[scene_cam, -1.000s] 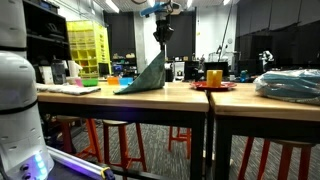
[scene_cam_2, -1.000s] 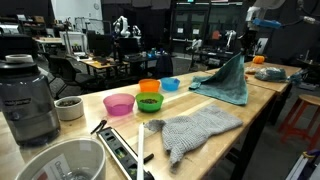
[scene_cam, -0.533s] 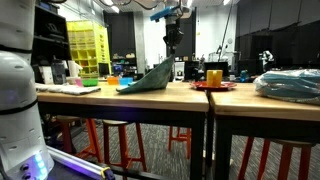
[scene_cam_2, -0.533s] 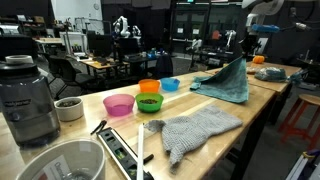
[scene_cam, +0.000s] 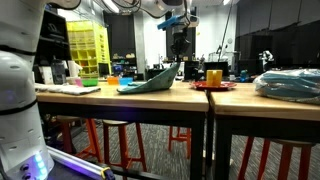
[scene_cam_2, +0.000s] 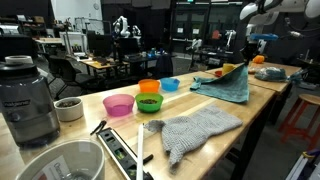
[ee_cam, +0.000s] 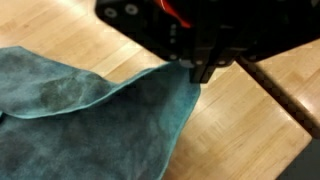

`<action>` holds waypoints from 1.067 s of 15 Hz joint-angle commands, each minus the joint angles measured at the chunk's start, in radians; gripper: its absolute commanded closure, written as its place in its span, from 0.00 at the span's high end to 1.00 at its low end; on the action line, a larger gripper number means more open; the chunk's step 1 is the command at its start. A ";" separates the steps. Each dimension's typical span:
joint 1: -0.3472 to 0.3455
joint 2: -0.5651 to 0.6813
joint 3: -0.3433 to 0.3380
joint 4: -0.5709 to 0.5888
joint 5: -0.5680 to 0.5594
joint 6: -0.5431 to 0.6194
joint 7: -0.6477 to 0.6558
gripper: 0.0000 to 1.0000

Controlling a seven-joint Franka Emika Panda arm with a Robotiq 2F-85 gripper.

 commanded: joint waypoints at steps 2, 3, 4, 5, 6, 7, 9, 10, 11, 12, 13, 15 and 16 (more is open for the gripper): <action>-0.024 0.036 0.002 0.049 0.009 -0.015 0.049 0.00; -0.022 0.026 0.007 0.025 -0.001 -0.005 0.026 0.02; -0.024 0.031 0.007 0.029 -0.001 -0.005 0.032 0.02; -0.024 0.034 0.007 0.031 -0.001 -0.005 0.034 0.02; -0.025 0.036 0.007 0.034 -0.001 -0.005 0.034 0.02; -0.025 0.037 0.008 0.036 -0.001 -0.005 0.035 0.02; -0.025 0.040 0.008 0.040 -0.001 -0.005 0.039 0.02; -0.025 0.040 0.008 0.040 -0.001 -0.005 0.039 0.02; -0.025 0.040 0.008 0.040 -0.001 -0.005 0.039 0.02; -0.025 0.040 0.008 0.040 -0.001 -0.005 0.039 0.02; -0.025 0.040 0.008 0.040 -0.001 -0.005 0.039 0.02; -0.025 0.040 0.008 0.040 -0.001 -0.005 0.039 0.02; -0.025 0.040 0.008 0.040 -0.001 -0.005 0.039 0.02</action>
